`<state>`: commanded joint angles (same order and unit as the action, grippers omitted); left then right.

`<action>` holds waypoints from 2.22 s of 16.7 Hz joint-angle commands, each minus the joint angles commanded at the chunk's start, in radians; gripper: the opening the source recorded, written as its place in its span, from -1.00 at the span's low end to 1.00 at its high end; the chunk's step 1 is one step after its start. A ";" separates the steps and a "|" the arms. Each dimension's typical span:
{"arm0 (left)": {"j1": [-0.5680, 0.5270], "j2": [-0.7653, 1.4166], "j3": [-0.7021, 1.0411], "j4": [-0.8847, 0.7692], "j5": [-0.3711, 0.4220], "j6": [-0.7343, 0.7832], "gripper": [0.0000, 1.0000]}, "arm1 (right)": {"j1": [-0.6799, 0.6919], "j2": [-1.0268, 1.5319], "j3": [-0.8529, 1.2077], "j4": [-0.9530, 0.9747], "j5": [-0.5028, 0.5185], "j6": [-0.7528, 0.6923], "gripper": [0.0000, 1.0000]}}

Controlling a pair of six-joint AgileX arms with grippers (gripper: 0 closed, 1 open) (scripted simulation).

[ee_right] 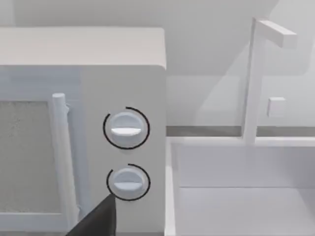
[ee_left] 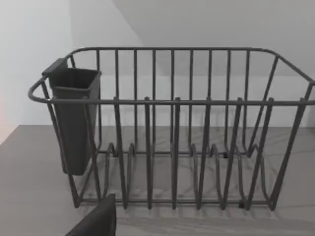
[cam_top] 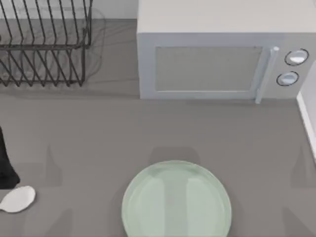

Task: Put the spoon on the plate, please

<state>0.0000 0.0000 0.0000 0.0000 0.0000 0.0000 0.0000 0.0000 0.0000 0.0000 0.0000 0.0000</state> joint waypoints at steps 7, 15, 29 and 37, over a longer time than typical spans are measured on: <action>0.047 0.161 0.123 -0.143 -0.004 0.162 1.00 | 0.000 0.000 0.000 0.000 0.000 0.000 1.00; 0.191 0.807 0.489 -0.648 -0.001 0.847 1.00 | 0.000 0.000 0.000 0.000 0.000 0.000 1.00; 0.321 1.343 0.838 -1.067 -0.005 1.432 1.00 | 0.000 0.000 0.000 0.000 0.000 0.000 1.00; 0.322 1.447 0.716 -0.836 -0.005 1.435 1.00 | 0.000 0.000 0.000 0.000 0.000 0.000 1.00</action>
<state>0.3225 1.4469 0.7155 -0.8359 -0.0050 1.4351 0.0000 0.0000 0.0000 0.0000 0.0000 0.0000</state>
